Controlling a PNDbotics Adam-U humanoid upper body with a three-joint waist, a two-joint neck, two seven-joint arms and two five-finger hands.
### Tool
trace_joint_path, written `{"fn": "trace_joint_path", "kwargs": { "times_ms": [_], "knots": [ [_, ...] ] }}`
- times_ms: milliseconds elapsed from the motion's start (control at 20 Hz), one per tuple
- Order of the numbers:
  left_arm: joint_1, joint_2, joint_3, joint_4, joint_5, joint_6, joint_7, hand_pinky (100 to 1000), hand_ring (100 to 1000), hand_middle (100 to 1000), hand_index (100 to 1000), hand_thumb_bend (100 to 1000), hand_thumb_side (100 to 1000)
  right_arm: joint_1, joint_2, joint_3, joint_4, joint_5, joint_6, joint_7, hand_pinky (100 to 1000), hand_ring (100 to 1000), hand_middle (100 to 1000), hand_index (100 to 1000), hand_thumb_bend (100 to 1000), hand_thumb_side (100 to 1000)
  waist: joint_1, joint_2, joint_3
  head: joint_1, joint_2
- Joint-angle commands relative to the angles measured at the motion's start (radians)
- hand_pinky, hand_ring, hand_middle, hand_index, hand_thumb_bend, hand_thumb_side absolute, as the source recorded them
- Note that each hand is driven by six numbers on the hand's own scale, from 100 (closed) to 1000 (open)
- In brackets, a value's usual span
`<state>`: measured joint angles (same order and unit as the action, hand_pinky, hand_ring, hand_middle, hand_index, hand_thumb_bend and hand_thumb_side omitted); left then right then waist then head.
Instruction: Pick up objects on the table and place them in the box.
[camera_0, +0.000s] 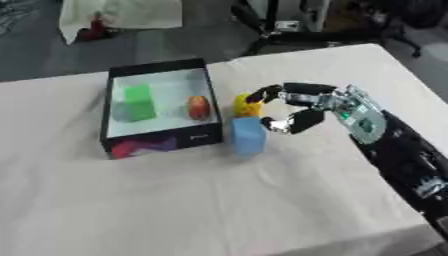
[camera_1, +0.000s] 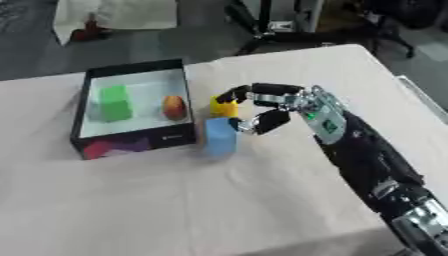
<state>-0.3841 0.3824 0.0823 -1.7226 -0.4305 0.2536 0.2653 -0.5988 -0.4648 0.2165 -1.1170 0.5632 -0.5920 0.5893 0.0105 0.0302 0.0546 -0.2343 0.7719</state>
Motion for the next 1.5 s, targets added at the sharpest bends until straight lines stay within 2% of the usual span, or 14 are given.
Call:
{"fn": "trace_joint_path", "kwargs": {
  "times_ms": [50, 200, 300, 400, 500, 550, 650, 750, 900, 1200, 1350, 1450, 1500],
  "knots": [
    [-0.005, 0.005, 0.015, -0.02, 0.003, -0.002, 0.012, 713, 553, 603, 808, 130, 878, -0.026, 0.005, -0.005, 0.029, 0.109, -0.081, -0.002, 896, 928, 903, 987, 100, 684, 0.006, 0.003, 0.0, -0.005, -0.002],
    [0.002, -0.006, 0.015, -0.021, 0.007, -0.004, 0.015, 713, 553, 603, 808, 128, 882, -0.026, 0.019, 0.0, 0.052, 0.177, -0.099, -0.036, 894, 921, 900, 988, 100, 688, 0.007, 0.004, 0.0, -0.009, -0.002],
    [0.005, -0.01, 0.014, -0.021, 0.009, -0.004, 0.016, 713, 552, 602, 807, 127, 883, -0.026, 0.025, 0.001, 0.062, 0.221, -0.105, -0.051, 892, 907, 891, 986, 100, 657, 0.007, 0.005, 0.001, -0.011, -0.002],
    [0.008, -0.014, 0.013, -0.021, 0.009, -0.005, 0.018, 713, 552, 601, 807, 127, 884, -0.024, 0.032, 0.0, 0.076, 0.253, -0.109, -0.07, 882, 871, 842, 976, 100, 540, 0.007, 0.005, 0.002, -0.012, -0.002],
    [0.011, -0.017, 0.014, -0.021, 0.009, -0.006, 0.02, 712, 551, 601, 807, 126, 885, -0.024, 0.036, -0.004, 0.085, 0.269, -0.112, -0.098, 857, 808, 706, 942, 100, 282, 0.007, 0.005, 0.002, -0.013, -0.002],
    [0.012, -0.019, 0.014, -0.021, 0.009, -0.006, 0.021, 712, 551, 601, 806, 125, 885, -0.024, 0.036, -0.008, 0.087, 0.27, -0.11, -0.121, 841, 768, 592, 910, 100, 233, 0.007, 0.005, 0.002, -0.013, -0.002],
    [0.014, -0.022, 0.015, -0.022, 0.009, -0.007, 0.023, 712, 551, 600, 806, 127, 885, -0.026, 0.035, -0.018, 0.086, 0.254, -0.101, -0.178, 824, 727, 475, 857, 100, 218, 0.007, 0.005, 0.002, -0.013, -0.002],
    [0.017, -0.026, 0.015, -0.023, 0.008, -0.008, 0.022, 713, 552, 601, 807, 125, 889, -0.031, 0.023, -0.024, 0.066, 0.213, -0.092, -0.23, 810, 698, 403, 832, 100, 203, 0.006, 0.004, 0.005, -0.014, -0.002],
    [0.021, -0.033, 0.015, -0.026, 0.007, -0.01, 0.019, 713, 551, 600, 806, 124, 889, -0.047, -0.018, -0.034, 0.012, 0.099, -0.063, -0.264, 807, 690, 384, 827, 100, 198, 0.005, 0.002, 0.011, -0.02, -0.002],
    [0.025, -0.06, 0.013, -0.034, 0.011, -0.018, 0.018, 714, 550, 599, 806, 122, 896, -0.122, -0.12, -0.046, -0.074, -0.161, 0.041, -0.224, 803, 681, 378, 828, 100, 206, 0.009, 0.009, 0.035, -0.044, -0.002],
    [0.0, -0.097, 0.005, -0.044, 0.004, -0.032, 0.003, 715, 552, 601, 806, 120, 898, -0.168, -0.132, -0.039, -0.045, -0.213, 0.086, -0.187, 805, 690, 418, 842, 100, 200, 0.016, 0.023, 0.069, -0.071, -0.002],
    [-0.023, -0.128, -0.005, -0.053, -0.005, -0.045, -0.013, 716, 553, 601, 807, 120, 899, -0.192, -0.127, -0.032, -0.001, -0.2, 0.1, -0.151, 805, 699, 459, 849, 100, 198, 0.026, 0.033, 0.101, -0.102, -0.002],
    [-0.034, -0.142, -0.012, -0.058, -0.009, -0.051, -0.024, 716, 553, 601, 808, 175, 909, -0.202, -0.119, -0.034, 0.027, -0.189, 0.106, -0.138, 804, 704, 483, 852, 100, 127, 0.031, 0.038, 0.116, -0.118, -0.002]
  ]
}}
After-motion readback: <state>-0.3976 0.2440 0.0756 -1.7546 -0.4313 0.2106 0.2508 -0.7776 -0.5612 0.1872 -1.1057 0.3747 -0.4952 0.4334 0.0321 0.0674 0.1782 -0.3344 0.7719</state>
